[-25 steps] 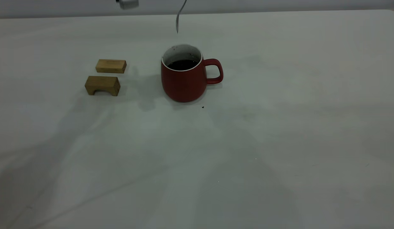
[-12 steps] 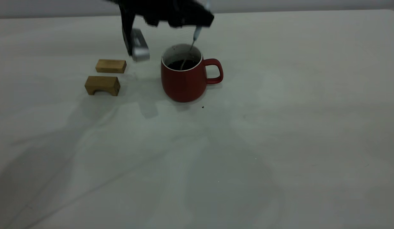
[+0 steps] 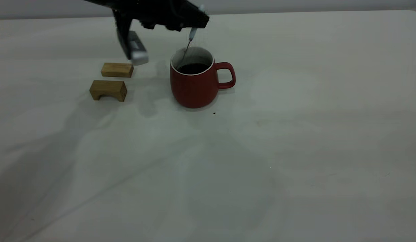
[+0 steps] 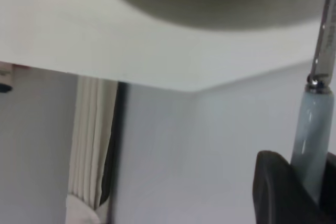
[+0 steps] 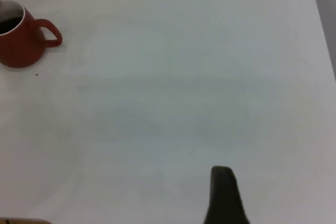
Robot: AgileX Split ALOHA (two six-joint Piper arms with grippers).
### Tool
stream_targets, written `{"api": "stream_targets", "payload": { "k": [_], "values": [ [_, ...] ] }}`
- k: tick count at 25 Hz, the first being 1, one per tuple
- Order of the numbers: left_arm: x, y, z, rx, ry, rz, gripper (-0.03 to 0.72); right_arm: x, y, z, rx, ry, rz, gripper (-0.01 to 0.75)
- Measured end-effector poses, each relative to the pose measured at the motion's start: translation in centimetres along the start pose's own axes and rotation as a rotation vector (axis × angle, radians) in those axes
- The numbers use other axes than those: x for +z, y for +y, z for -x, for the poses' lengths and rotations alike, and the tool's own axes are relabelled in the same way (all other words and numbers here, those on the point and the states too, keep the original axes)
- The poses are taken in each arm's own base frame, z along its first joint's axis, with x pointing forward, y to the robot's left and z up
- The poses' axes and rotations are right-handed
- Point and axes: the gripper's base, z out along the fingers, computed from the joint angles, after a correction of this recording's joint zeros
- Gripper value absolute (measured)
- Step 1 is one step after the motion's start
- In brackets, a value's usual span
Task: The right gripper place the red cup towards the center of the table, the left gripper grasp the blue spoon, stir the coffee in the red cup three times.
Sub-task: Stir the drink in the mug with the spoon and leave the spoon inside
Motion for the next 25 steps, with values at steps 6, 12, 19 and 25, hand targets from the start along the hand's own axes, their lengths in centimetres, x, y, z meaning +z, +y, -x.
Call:
{"api": "stream_targets", "payload": {
  "k": [6, 12, 19, 25],
  "values": [
    [2.3, 1.8, -0.1, 0.01, 0.035, 0.075, 0.166, 0.0, 0.0, 0.0, 0.0, 0.0, 0.0, 0.57],
    [0.1, 1.6, 1.2, -0.048, -0.071, 0.161, 0.166, 0.0, 0.0, 0.0, 0.0, 0.0, 0.0, 0.57],
    [-1.2, -0.7, 0.9, -0.025, -0.093, 0.069, 0.166, 0.0, 0.0, 0.0, 0.0, 0.0, 0.0, 0.57],
    [1.4, 0.6, -0.6, -0.005, -0.042, 0.096, 0.166, 0.0, 0.0, 0.0, 0.0, 0.0, 0.0, 0.57]
  ]
}}
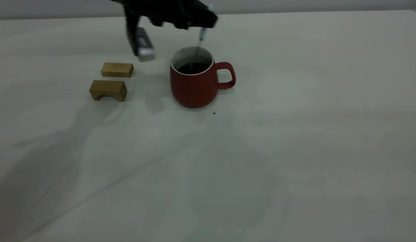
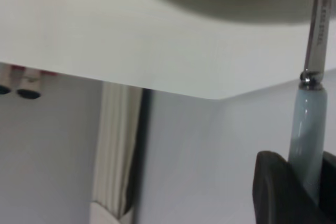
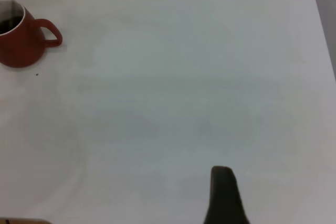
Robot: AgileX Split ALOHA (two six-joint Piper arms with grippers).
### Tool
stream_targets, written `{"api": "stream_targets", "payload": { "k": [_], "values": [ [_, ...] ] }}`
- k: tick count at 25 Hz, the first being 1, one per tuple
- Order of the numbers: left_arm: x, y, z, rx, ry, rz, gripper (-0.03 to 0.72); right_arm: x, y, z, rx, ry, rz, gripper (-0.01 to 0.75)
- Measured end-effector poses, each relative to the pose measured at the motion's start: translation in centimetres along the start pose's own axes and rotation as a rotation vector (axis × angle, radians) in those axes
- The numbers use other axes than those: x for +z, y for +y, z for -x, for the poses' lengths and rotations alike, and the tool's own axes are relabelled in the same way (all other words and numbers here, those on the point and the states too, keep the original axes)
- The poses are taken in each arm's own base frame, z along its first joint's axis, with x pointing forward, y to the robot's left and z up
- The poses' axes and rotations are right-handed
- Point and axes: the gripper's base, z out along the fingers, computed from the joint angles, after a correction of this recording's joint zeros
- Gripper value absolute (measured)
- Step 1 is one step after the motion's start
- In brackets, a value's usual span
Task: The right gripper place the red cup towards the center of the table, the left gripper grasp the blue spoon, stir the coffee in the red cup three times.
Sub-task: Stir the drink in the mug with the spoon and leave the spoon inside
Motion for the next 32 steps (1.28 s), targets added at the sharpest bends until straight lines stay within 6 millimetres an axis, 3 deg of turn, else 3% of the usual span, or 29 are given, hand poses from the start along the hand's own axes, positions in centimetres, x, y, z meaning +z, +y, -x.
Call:
{"api": "stream_targets", "payload": {
  "k": [5, 9, 15, 20, 26, 32],
  "values": [
    [1.0, 1.4, 0.4, -0.005, -0.014, 0.102, 0.166, 0.0, 0.0, 0.0, 0.0, 0.0, 0.0, 0.57],
    [-0.6, 1.0, 1.2, -0.039, -0.085, 0.153, 0.166, 0.0, 0.0, 0.0, 0.0, 0.0, 0.0, 0.57],
    [-3.1, -0.8, 1.0, -0.04, -0.136, 0.076, 0.166, 0.0, 0.0, 0.0, 0.0, 0.0, 0.0, 0.57],
    [-1.6, -0.8, 0.2, 0.02, -0.1, -0.016, 0.166, 0.0, 0.0, 0.0, 0.0, 0.0, 0.0, 0.57],
    [1.7, 1.2, 0.1, 0.04, -0.023, 0.017, 0.166, 0.0, 0.0, 0.0, 0.0, 0.0, 0.0, 0.57],
    [1.3, 1.6, 0.6, 0.055, -0.034, 0.102, 0.165, 0.0, 0.0, 0.0, 0.0, 0.0, 0.0, 0.57]
  ]
}}
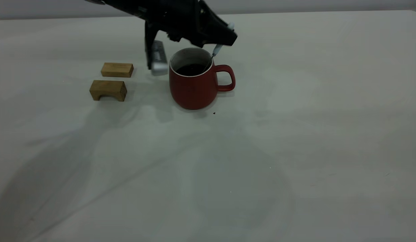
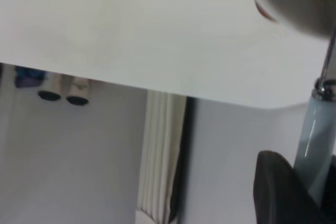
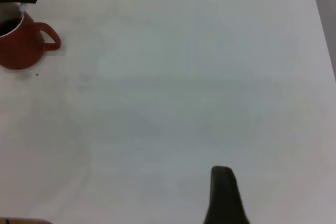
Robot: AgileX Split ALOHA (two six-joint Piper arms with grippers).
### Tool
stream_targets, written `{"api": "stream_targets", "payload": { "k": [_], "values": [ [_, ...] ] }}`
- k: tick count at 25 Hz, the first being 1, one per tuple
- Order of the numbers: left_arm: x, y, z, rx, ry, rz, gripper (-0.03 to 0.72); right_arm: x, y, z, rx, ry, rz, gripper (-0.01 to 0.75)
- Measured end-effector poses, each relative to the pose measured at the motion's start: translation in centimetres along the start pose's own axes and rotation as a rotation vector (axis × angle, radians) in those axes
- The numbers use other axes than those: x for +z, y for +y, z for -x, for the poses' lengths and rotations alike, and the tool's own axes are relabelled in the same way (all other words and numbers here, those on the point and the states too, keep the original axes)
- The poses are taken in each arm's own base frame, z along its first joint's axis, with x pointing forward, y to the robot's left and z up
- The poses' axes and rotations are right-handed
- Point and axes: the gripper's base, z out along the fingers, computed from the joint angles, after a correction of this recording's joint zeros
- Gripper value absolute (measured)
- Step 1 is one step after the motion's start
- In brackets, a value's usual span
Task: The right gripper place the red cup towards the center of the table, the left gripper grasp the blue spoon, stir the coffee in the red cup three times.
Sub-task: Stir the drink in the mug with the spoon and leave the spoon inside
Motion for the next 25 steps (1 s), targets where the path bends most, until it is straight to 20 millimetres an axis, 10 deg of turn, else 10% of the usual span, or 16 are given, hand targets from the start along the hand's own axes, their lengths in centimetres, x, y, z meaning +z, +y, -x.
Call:
{"api": "stream_targets", "payload": {
  "k": [7, 25],
  "values": [
    [-3.6, -1.7, 0.2, -0.023, -0.069, -0.036, 0.165, 0.0, 0.0, 0.0, 0.0, 0.0, 0.0, 0.57],
    [-3.8, -0.8, 0.8, 0.018, -0.126, 0.079, 0.216, 0.0, 0.0, 0.0, 0.0, 0.0, 0.0, 0.57]
  ]
}}
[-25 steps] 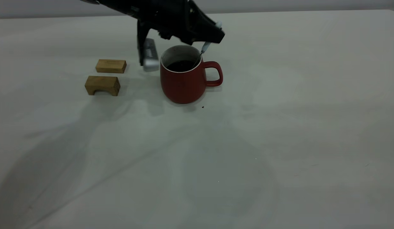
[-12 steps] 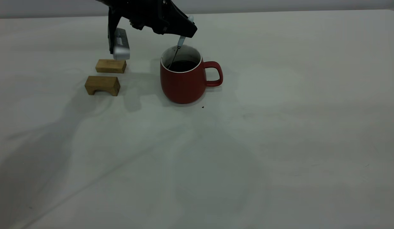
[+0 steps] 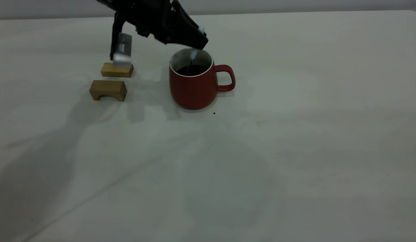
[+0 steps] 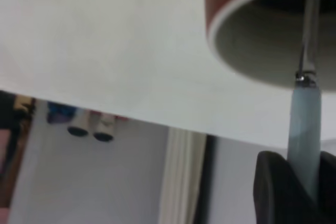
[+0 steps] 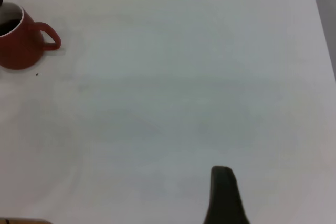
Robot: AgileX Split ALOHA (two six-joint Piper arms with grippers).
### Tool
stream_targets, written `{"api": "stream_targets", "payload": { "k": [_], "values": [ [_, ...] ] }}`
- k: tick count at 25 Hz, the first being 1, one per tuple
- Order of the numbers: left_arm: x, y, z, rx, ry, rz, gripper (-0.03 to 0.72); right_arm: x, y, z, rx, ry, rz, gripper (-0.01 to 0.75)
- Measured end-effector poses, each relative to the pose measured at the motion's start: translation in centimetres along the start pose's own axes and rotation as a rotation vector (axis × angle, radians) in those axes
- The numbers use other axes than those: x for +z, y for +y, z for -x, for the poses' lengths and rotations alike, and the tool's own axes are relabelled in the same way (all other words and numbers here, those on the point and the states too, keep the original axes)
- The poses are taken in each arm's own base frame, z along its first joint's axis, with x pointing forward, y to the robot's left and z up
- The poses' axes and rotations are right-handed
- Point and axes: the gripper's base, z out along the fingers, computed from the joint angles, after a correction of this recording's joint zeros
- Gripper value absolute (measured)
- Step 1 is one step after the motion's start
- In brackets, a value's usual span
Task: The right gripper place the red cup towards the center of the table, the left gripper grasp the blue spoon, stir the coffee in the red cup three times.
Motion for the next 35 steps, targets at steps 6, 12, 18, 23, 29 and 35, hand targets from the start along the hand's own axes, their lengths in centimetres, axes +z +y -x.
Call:
{"api": "stream_targets", "payload": {
  "k": [6, 12, 18, 23, 29, 35],
  "values": [
    [-0.6, 0.4, 0.4, 0.138, -0.107, 0.039, 0.539, 0.0, 0.0, 0.0, 0.0, 0.0, 0.0, 0.57],
    [-4.0, 2.2, -2.1, 0.442, -0.187, 0.179, 0.58, 0.0, 0.0, 0.0, 0.0, 0.0, 0.0, 0.57],
    [-9.1, 4.8, -4.3, 0.652, -0.364, 0.357, 0.484, 0.0, 0.0, 0.0, 0.0, 0.0, 0.0, 0.57],
    [-14.8, 6.0, -6.9, 0.833, -0.607, 0.276, 0.409, 0.0, 0.0, 0.0, 0.0, 0.0, 0.0, 0.57],
    [-22.5, 9.6, -11.4, 0.992, -0.796, 0.081, 0.357, 0.0, 0.0, 0.0, 0.0, 0.0, 0.0, 0.57],
    [-29.3, 15.1, -15.1, 1.131, -0.887, -0.127, 0.333, 0.0, 0.0, 0.0, 0.0, 0.0, 0.0, 0.57]
  ]
}}
